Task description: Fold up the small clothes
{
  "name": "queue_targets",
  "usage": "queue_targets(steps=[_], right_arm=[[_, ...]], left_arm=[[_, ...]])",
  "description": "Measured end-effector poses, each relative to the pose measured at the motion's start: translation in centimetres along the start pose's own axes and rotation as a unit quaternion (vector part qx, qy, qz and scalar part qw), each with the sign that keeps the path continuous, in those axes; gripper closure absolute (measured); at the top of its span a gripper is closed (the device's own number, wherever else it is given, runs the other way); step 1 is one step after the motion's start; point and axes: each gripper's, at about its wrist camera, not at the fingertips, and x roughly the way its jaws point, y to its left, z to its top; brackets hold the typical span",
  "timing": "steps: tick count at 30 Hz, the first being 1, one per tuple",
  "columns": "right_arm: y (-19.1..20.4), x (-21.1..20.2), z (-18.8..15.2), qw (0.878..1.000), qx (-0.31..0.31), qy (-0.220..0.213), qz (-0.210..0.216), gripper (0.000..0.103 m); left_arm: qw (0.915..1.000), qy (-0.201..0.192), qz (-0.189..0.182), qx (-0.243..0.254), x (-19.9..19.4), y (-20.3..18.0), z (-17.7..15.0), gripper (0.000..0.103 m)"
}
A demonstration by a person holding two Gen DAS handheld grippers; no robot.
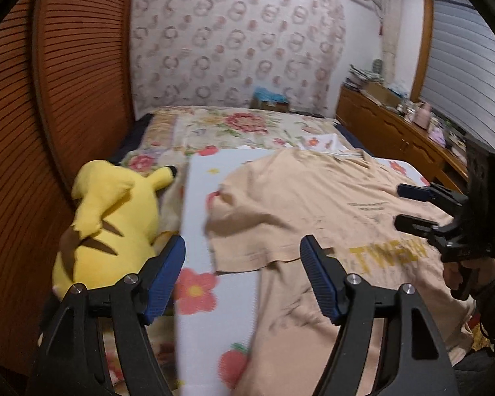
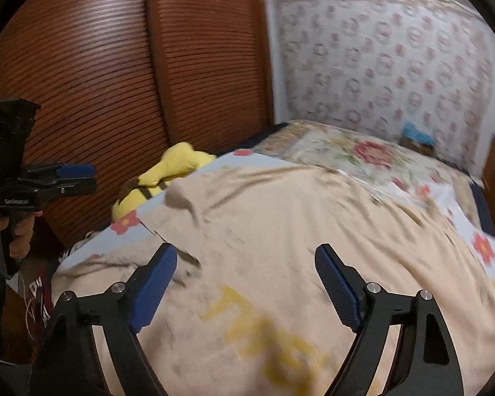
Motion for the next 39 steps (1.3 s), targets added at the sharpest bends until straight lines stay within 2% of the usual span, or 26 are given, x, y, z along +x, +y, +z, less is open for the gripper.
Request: queue_targets(steps=[6,7,9,14,17,19,21,23,25,26,29,36,39], right_arm=[[3.4,7.8,2.9,0.997,-0.040,0.039,0.055,0.030],[3.9,8.6,3.0,0.996,-0.044,0.047,0.063,0.031],[5.0,10.6,3.4,0.993,-0.053,0.063,0.087,0.040],[7.9,14.6,3.3,0.982,-0.079,0.111,0.129,0.045],[9.1,16.8,3.6,0.978,-0.096,0.128,0.135,0.047],[9.8,17.8,3.5,0.975,-0.107,0.137,0.135,0.051],[10.3,18.6,3.4,0.973,-0.118,0.152,0.127,0.064],[10.8,19.7,4.1,0.973,-0.133,0.155,0.109,0.070],[10.8,20.2,4.5,0.972,-0.131,0.165,0.103,0.080],[10.8,20.4,4.6,0.973,-0.133,0.167,0.092,0.092],[10.9,20.1,4.8,0.972,-0.143,0.164,0.087,0.099],[10.9,18.4,4.3,0.974,-0.141,0.149,0.096,0.101],[9.8,16.7,5.2,0.981,-0.124,0.126,0.085,0.101]], left_arm=[[0.9993,-0.014,0.021,-0.026,-1.1,2.4,-1.1,0.030],[0.9992,-0.015,0.023,-0.029,-1.3,2.7,-1.3,0.030],[0.9990,-0.016,0.025,-0.032,-1.5,3.2,-1.4,0.030],[0.9987,-0.019,0.031,-0.036,-2.1,4.0,-1.9,0.030],[0.9985,-0.023,0.033,-0.038,-2.5,4.2,-2.1,0.030],[0.9984,-0.024,0.033,-0.039,-2.6,4.3,-2.2,0.030],[0.9985,-0.025,0.032,-0.037,-2.5,4.4,-2.3,0.030],[0.9985,-0.025,0.030,-0.037,-2.6,4.4,-2.3,0.030],[0.9986,-0.026,0.029,-0.035,-2.7,4.2,-2.4,0.030],[0.9986,-0.027,0.029,-0.034,-2.7,4.1,-2.4,0.030],[0.9987,-0.028,0.028,-0.034,-2.8,3.8,-2.5,0.030],[0.9984,-0.027,0.029,-0.040,-2.7,3.7,-2.7,0.030],[0.9985,-0.025,0.028,-0.040,-2.6,3.7,-2.7,0.030]])
